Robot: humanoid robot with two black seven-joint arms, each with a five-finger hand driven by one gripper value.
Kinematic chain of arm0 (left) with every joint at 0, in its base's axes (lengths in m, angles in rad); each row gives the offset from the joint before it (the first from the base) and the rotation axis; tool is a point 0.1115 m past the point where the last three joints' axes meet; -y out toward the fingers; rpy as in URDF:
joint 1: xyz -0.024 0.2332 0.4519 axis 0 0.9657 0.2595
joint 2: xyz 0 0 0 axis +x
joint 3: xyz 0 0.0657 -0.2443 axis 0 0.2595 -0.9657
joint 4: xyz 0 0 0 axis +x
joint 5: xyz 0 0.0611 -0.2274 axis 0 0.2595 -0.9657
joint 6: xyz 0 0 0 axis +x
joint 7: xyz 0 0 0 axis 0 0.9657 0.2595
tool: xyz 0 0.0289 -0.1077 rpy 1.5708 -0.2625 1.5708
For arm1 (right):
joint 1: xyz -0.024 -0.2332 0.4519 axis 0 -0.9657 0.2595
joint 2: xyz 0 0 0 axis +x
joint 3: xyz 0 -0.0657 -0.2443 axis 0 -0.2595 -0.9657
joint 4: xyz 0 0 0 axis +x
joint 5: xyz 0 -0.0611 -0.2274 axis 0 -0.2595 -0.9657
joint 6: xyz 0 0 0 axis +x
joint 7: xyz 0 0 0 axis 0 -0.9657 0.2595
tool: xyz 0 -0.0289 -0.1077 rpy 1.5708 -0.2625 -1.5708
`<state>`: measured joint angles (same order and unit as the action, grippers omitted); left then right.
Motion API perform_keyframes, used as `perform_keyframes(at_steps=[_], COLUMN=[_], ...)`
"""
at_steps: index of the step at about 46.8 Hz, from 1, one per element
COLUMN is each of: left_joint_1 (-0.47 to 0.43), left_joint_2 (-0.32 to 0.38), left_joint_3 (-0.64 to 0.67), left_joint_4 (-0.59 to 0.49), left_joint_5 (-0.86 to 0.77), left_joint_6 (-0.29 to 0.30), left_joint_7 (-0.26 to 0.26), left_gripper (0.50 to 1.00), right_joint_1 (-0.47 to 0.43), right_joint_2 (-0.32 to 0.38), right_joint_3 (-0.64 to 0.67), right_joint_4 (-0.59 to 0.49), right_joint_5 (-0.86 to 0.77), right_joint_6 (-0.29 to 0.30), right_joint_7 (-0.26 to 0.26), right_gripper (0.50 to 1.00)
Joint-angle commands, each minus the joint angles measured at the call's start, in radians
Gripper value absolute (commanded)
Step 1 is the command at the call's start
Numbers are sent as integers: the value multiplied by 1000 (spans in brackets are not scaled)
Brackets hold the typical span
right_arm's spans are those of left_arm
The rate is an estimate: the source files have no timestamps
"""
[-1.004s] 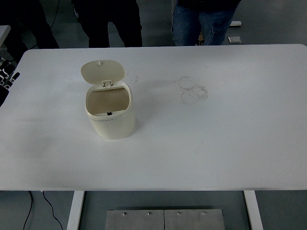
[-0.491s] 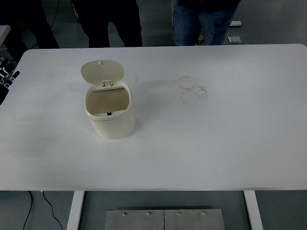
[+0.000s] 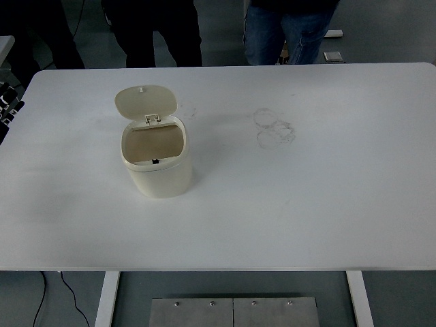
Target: Open trash bin
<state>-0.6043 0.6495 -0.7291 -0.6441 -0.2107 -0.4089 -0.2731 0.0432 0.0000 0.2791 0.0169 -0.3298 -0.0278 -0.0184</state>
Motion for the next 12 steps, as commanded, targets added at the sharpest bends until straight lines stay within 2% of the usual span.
perform_keyframes(at_steps=[1, 12], left_joint_1=[0, 3], left_joint_2=[-4, -10], left_joint_3=[0, -1], left_joint_4=[0, 0], left_joint_5=[-1, -1], left_joint_6=[1, 2], left_joint_7=[0, 0], left_gripper=[1000, 1000], right_joint_1=[0, 6], right_joint_2=[0, 0], right_joint_3=[0, 0], right_joint_4=[0, 0], right_joint_5=[0, 3], right_joint_6=[0, 0], right_joint_7=[0, -2], right_gripper=[989, 991])
